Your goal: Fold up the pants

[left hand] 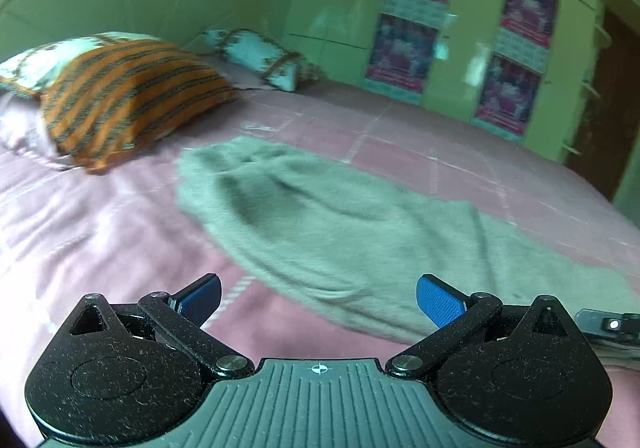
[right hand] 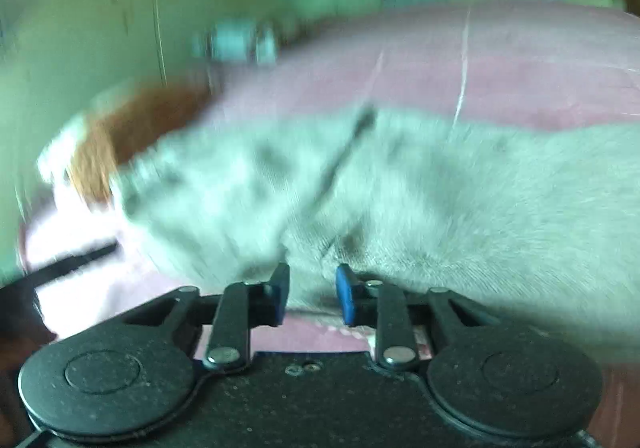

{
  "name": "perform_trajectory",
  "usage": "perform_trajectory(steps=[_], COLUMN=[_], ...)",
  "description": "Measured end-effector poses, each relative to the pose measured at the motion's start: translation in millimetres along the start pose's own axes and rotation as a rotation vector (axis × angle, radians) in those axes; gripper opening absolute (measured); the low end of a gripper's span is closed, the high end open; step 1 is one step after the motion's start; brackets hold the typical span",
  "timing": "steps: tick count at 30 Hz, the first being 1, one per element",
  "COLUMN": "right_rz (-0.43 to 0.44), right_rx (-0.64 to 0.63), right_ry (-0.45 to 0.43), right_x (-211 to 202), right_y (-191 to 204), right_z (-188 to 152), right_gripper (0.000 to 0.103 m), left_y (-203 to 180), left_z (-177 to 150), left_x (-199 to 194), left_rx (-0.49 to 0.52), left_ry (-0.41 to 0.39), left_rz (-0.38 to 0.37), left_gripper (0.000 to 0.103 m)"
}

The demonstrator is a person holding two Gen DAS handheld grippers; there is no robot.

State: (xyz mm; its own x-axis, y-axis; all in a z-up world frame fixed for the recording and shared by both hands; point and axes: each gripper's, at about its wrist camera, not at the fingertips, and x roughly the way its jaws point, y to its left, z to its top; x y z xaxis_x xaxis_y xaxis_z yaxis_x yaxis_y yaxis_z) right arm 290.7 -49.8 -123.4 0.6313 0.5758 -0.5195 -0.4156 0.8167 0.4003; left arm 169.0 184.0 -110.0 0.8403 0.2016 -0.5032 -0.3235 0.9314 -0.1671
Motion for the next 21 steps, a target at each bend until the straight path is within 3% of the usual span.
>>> perform_trajectory(steps=[5,6,8,10,12,14,17,21], right_rz=[-0.129,-0.163,-0.211,-0.278,-0.332,-0.303,-0.284,-0.306], right_rx=[0.078,0.096,0.138,0.16,0.162,0.174,0.12,0.128], right_ry=[-0.1,-0.13,-0.172,-0.133,0.004,-0.013,-0.129,-0.133], right_x=[-55.9,-67.1,-82.6,-82.2,-63.5,-69.8,-82.9,-58.8], right_y=[-56.0,-67.4,-88.6,-108.4,-125.6,-131.8,-136.0,-158.9], right_z=[4.6,4.0,4.2,-0.7,-8.6,-3.4,22.3,62.4], right_gripper=[0.025,0.025,0.025,0.025,0.018,0.018,0.02,0.011], left_y=[-63.8,-79.9,-113.2,-139.1,-157.3,-162.6,-167.1,-184.2], left_z=[6.9,9.3,13.6,12.5,-2.2,-2.5,21.1,47.1], left_x=[17.9,23.5,38.9,60.5,91.5,88.9,89.0,129.0], left_rx=[0.043,0.06,0.09,0.125,0.197,0.248,0.231,0.24], left_ry=[0.048,0.058,0.094,0.146,0.306,0.269,0.175,0.175], left_rz=[-0.179,-0.201,-0.212,-0.163,-0.128,-0.117,-0.097,-0.086], left_gripper=[0.099,0.092,0.091,0.091,0.092,0.092,0.092,0.092])
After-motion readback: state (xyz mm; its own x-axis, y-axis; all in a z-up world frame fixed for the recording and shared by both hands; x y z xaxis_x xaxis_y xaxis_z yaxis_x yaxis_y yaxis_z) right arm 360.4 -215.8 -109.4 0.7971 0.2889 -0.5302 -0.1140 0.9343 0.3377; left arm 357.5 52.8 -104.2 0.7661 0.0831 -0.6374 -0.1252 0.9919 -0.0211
